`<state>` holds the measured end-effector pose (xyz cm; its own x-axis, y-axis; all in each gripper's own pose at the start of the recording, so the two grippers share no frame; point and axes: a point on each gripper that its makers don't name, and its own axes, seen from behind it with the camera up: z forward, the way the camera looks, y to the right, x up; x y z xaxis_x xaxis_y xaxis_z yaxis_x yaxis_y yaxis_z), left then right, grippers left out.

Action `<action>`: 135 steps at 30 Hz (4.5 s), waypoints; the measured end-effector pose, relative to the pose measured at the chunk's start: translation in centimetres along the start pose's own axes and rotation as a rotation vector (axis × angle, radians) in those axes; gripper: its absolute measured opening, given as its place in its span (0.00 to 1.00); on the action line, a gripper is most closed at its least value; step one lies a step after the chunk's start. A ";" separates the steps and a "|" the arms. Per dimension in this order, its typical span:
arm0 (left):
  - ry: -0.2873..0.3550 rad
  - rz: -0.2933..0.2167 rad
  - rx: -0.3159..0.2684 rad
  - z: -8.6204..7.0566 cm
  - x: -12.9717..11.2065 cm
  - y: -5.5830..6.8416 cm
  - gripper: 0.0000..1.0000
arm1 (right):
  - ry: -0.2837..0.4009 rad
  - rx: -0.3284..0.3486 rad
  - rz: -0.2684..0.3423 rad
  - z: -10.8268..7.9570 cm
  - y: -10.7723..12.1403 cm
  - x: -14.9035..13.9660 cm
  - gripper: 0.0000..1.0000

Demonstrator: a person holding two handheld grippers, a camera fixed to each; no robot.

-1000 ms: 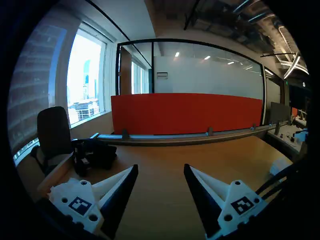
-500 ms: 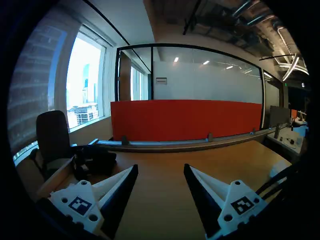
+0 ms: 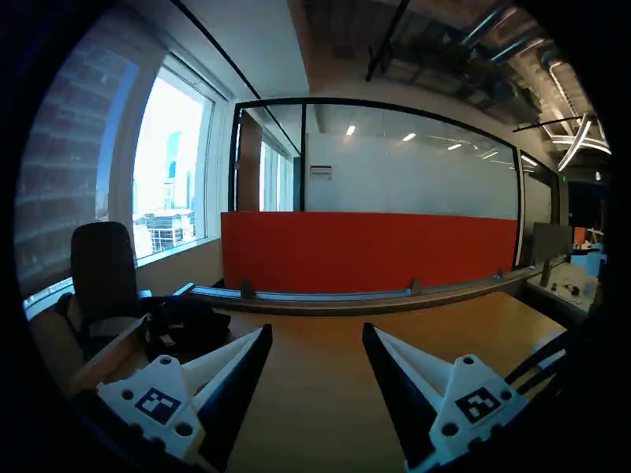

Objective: Fold towel

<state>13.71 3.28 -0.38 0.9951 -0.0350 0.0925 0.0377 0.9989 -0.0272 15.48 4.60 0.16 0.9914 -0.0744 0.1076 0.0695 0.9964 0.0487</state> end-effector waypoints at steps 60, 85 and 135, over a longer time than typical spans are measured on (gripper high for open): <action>0.065 0.074 0.033 1.3 -10.4 -2.6 0.84 | -0.001 0.023 -0.001 1.4 -10.6 -3.1 1.00; 0.110 0.028 0.034 1.5 -16.5 -3.8 0.84 | 0.018 -0.033 0.006 1.9 -9.2 -6.5 1.00; 0.110 0.023 0.037 1.8 -17.4 -3.8 0.84 | 0.116 -0.025 0.067 3.1 -5.1 -12.2 1.00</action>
<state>-3.93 0.10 -0.07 0.9998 -0.0130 -0.0177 0.0131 0.9999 0.0089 2.65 0.34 1.68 1.0000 -0.0040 -0.0059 0.0041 0.9998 0.0201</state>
